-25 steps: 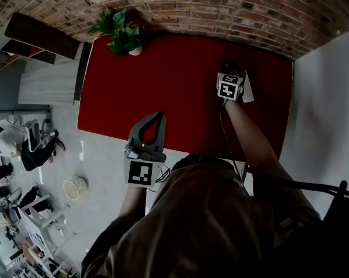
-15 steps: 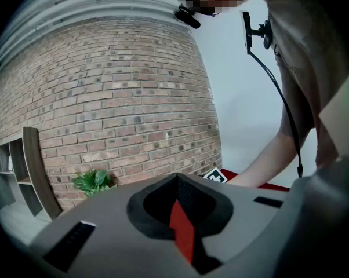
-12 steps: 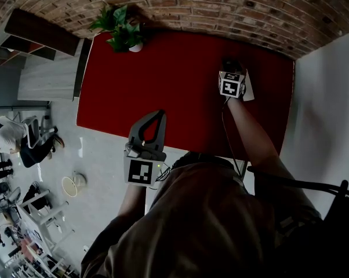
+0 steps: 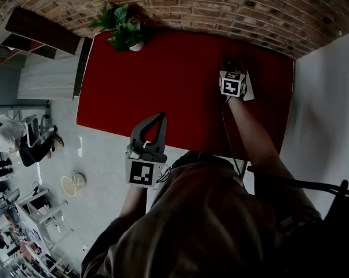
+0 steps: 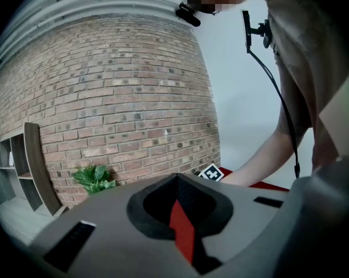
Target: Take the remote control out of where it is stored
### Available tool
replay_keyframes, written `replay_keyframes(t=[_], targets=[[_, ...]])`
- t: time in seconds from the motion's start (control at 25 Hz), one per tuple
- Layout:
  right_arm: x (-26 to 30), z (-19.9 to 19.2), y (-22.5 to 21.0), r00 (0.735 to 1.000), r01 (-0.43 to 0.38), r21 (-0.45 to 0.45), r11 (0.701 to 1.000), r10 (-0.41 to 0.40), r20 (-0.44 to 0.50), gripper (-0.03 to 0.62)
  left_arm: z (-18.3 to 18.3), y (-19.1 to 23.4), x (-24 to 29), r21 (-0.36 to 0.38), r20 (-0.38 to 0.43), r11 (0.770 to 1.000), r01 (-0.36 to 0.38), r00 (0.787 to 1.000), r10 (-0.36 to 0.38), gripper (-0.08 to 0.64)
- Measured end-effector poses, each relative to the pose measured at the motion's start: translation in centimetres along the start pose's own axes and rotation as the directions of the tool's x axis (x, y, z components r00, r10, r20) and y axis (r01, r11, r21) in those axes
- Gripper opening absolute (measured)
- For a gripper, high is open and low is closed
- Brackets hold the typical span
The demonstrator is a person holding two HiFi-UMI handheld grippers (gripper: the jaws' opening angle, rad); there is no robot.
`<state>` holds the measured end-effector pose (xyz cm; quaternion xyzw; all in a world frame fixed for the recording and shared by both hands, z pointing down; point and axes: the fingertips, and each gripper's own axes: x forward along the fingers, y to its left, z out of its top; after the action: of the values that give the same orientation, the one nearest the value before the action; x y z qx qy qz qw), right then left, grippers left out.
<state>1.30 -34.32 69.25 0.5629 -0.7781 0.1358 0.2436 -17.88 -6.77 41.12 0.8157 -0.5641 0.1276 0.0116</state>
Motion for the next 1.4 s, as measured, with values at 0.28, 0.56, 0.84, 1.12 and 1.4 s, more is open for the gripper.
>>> replay_keyframes(t=[0.28,0.56,0.84,1.12,1.4], targets=[[-0.7,1.1,0.6,1.0,0.0,-0.029,1.0,0.0,0.021,0.249,-0.2,0.6,-0.7,-0.004,-0.003,1.0,-0.019,1.0,0.019,0.011],[-1.0,1.3,0.9,1.0,-0.016,-0.066,0.998,0.018,0.02,0.247,-0.1,0.7,-0.7,-0.001,0.006,1.0,-0.016,1.0,0.016,0.011],[-2.2,2.3,0.3,0.998,-0.017,-0.072,0.997,0.021,0.053,0.247,0.2,0.4,-0.7,0.002,0.012,1.0,-0.003,1.0,0.003,0.011],[-5.2,4.5,-0.9,0.992,-0.034,-0.061,0.998,0.041,0.121,0.247,0.9,-0.2,0.2,0.023,0.039,0.999,0.021,0.999,-0.022,0.011],[-10.8,9.7,-1.7,0.96,-0.067,-0.078,0.995,0.086,0.268,0.247,2.4,-1.7,1.4,0.055,0.079,0.996,0.067,0.994,-0.071,0.011]])
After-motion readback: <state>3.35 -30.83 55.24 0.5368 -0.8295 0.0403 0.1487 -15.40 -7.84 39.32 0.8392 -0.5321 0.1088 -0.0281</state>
